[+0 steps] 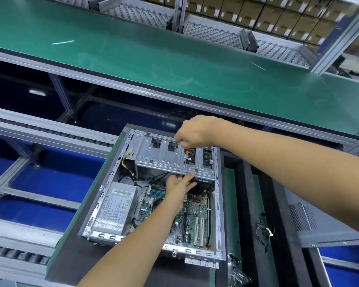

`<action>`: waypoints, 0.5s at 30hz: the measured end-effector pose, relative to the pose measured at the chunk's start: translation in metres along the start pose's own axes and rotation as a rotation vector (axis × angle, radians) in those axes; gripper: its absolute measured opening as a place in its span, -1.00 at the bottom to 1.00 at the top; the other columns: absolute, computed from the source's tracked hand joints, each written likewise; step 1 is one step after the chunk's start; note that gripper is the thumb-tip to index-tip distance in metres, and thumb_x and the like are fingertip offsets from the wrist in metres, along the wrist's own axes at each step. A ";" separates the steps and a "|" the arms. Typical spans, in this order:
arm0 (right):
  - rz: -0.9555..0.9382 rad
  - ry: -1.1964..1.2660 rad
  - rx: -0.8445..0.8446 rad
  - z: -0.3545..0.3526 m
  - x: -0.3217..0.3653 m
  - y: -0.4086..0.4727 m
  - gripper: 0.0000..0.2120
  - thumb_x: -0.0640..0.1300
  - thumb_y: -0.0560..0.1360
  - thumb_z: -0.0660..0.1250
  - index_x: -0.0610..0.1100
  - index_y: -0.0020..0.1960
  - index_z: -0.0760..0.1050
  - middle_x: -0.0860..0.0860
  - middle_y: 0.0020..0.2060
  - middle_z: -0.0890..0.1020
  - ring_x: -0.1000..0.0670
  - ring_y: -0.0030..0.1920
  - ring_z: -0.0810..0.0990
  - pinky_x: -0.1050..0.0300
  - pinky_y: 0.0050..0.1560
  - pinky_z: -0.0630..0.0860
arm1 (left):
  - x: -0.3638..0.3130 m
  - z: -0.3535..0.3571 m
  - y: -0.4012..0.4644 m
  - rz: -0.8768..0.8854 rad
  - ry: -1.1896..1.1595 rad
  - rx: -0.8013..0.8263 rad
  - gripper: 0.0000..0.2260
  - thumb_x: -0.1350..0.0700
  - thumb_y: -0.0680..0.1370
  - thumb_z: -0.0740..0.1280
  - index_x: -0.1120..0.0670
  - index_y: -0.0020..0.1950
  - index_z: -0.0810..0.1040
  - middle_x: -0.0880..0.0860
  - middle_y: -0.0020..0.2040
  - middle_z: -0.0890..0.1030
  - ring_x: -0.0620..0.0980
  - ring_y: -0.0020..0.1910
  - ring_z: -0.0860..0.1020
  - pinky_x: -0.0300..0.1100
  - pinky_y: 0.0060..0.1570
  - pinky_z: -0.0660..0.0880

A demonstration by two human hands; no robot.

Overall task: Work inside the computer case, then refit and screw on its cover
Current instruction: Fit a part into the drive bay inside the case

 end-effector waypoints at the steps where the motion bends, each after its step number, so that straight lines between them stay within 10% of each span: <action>1: 0.003 0.047 0.021 0.001 0.001 -0.001 -0.92 -0.06 0.62 0.16 -0.05 0.04 0.28 -0.01 -0.32 0.52 -0.11 -0.32 0.46 0.04 -0.36 0.34 | 0.000 0.000 0.001 -0.004 -0.004 0.004 -0.46 0.12 0.46 0.58 0.22 0.27 0.36 0.22 0.27 0.52 -0.07 -0.06 0.72 0.00 0.24 0.59; 5: -0.023 0.035 0.058 -0.003 0.005 -0.004 -0.58 -0.20 0.49 0.21 0.15 -0.12 -0.02 -0.03 -0.30 0.55 -0.14 -0.31 0.48 -0.02 -0.35 0.37 | 0.002 0.000 0.002 -0.017 -0.023 0.025 -0.48 0.10 0.45 0.59 0.18 0.20 0.34 0.20 0.30 0.51 -0.06 -0.09 0.73 0.09 0.39 0.46; 9: 0.034 -0.014 0.010 -0.004 -0.002 -0.005 -0.88 -0.12 0.57 0.19 -0.03 -0.11 0.27 0.01 -0.39 0.43 -0.05 -0.40 0.36 0.05 -0.37 0.27 | 0.002 0.001 -0.001 -0.015 -0.010 0.020 -0.52 0.10 0.43 0.60 0.14 0.05 0.31 0.29 0.24 0.54 -0.08 -0.12 0.73 0.14 0.43 0.41; 12: 0.077 -0.065 -0.017 0.000 -0.005 -0.005 -0.69 0.01 0.64 0.13 -0.10 -0.22 0.38 0.04 -0.40 0.43 -0.09 -0.33 0.45 0.08 -0.34 0.31 | 0.003 0.001 -0.002 -0.028 -0.006 0.012 -0.55 0.12 0.44 0.60 0.15 0.02 0.33 0.47 0.35 0.38 -0.07 -0.15 0.73 0.16 0.43 0.41; 15: 0.065 -0.010 0.018 0.002 -0.004 -0.008 -0.89 0.01 0.62 0.17 -0.02 0.08 0.32 0.11 -0.37 0.42 -0.03 -0.34 0.46 0.08 -0.35 0.30 | 0.002 0.001 -0.002 -0.032 -0.019 0.012 -0.54 0.10 0.41 0.62 0.10 0.03 0.35 0.42 0.35 0.42 -0.07 -0.15 0.73 0.16 0.43 0.40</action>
Point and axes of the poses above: each hand's wrist, its own y-axis towards the middle knuckle, its own z-axis out of the palm, x = y × z, the point moved 3 cm from there along y, towards the middle knuckle
